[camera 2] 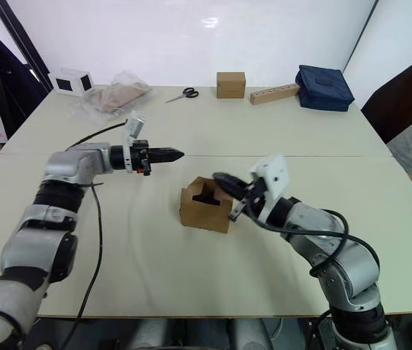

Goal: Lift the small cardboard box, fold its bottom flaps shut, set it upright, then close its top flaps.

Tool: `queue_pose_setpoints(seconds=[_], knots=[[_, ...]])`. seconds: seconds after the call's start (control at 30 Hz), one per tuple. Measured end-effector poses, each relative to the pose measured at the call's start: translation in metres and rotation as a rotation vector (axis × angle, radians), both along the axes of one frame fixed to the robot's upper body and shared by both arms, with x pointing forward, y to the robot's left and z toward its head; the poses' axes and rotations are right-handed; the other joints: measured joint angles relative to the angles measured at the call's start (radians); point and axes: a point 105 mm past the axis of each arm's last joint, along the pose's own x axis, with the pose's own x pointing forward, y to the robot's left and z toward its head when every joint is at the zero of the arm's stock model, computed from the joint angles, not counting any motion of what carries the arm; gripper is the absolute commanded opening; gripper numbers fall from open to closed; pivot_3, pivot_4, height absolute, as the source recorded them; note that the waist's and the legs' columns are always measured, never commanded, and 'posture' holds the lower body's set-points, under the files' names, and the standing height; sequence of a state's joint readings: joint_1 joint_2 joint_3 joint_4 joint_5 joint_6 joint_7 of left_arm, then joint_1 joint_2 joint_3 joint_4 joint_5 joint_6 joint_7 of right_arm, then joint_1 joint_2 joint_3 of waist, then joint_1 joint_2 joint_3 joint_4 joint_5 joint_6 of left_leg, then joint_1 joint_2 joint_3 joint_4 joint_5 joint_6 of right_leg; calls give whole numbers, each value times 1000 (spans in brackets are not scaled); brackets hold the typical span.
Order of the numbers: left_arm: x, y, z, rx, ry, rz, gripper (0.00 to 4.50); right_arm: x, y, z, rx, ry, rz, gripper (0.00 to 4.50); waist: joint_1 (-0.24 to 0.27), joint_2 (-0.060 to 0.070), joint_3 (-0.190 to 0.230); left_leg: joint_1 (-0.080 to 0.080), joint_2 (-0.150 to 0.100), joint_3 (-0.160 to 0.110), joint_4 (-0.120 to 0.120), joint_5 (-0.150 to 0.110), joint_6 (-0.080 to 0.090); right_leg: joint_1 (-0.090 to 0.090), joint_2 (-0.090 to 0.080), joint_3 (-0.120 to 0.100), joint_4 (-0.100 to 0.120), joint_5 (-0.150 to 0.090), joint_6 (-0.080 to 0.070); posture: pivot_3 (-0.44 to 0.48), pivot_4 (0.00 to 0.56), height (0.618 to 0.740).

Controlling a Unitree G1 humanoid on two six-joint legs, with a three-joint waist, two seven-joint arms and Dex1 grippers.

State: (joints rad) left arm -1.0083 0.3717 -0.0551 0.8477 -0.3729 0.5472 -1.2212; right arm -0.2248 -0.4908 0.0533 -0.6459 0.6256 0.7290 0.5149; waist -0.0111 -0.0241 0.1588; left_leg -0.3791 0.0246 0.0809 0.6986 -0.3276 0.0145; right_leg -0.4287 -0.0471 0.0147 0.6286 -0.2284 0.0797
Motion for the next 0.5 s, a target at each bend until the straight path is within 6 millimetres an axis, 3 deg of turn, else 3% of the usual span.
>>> queue_pose_setpoints(seconds=[0.13, 0.27, 0.5], knots=[[-1, -17, -23, 25, 38, -34, 19, 2, 0, -7, -55, 5, 7, 0, -1, 0, 0, -12, -3, 0, 1, 0, 0, -11, 0, 0, 1, 2, 4, 0, 150, 740], [-8, -34, -45, 51, 85, -87, 19, 5, 2, -15, -80, 24, 13, 0, -1, 0, 0, -13, -3, -1, 0, 0, 0, -13, 1, -1, 1, 3, 4, 0, 150, 740], [-12, -39, -38, 42, 77, -154, 19, 11, 3, -30, -121, 37, 2, 0, -2, 0, 0, -13, -3, -1, 1, 0, 0, -13, 0, -1, 1, 3, 4, 0, 150, 740]])
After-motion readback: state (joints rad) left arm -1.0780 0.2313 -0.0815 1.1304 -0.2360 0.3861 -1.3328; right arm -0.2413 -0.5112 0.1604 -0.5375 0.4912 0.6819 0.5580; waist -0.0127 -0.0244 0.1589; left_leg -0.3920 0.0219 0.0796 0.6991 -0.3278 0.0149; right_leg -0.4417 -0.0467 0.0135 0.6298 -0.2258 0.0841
